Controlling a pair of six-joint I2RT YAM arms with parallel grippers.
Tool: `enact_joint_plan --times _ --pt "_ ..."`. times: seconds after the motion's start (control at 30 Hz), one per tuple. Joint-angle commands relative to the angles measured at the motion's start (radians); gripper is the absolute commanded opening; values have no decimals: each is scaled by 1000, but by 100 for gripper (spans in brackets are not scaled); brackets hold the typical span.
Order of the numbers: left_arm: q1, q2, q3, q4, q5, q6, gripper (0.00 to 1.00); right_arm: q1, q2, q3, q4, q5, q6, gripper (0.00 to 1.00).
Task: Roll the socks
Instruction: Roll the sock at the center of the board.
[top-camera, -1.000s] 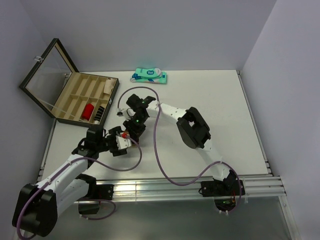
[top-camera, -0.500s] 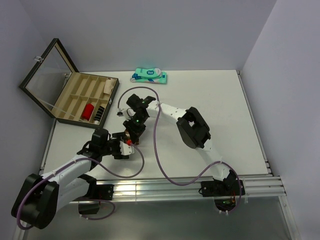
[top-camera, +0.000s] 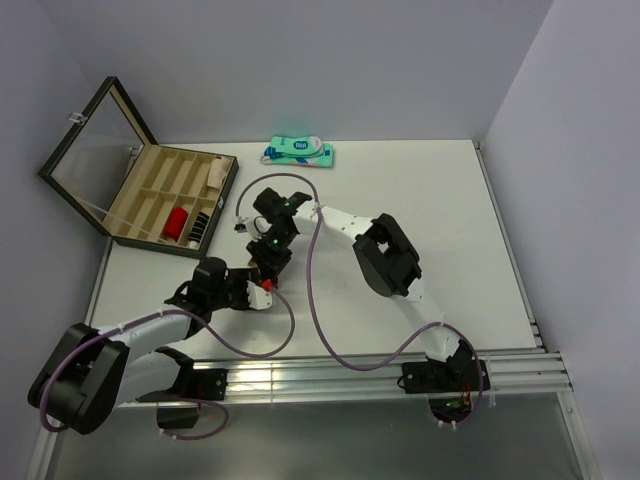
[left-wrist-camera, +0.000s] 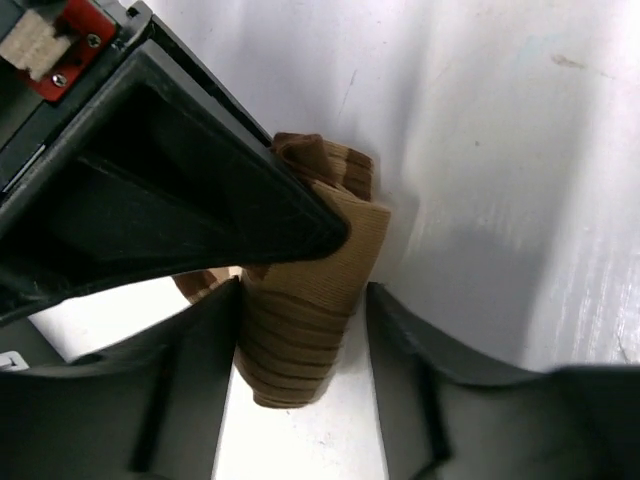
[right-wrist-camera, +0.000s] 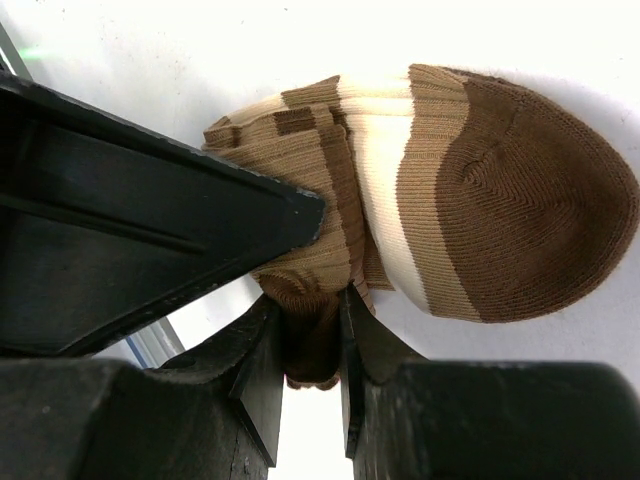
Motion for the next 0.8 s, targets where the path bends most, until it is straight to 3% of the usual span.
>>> enact_joint_plan --times 0.0,0.13,0.17,0.33,0.37,0.53,0.77 --pt "-13 31 43 -9 -20 1 54 -5 47 -14 -51 45 -20 0" --pt "-31 37 47 -59 -26 15 38 -4 48 -14 -54 50 -21 1" --pt "-34 40 54 -90 -26 13 30 -4 45 -17 -48 56 -18 2" --pt "-42 98 153 -237 16 -40 1 -7 -31 -118 55 105 53 28" --pt "-41 108 167 -248 26 -59 0 -13 -56 -152 129 134 76 35" --pt "-39 129 236 -363 99 -111 0 -76 -298 -441 391 203 219 47" --pt "-36 164 316 -470 193 -151 0 -116 -527 -695 601 346 356 50"
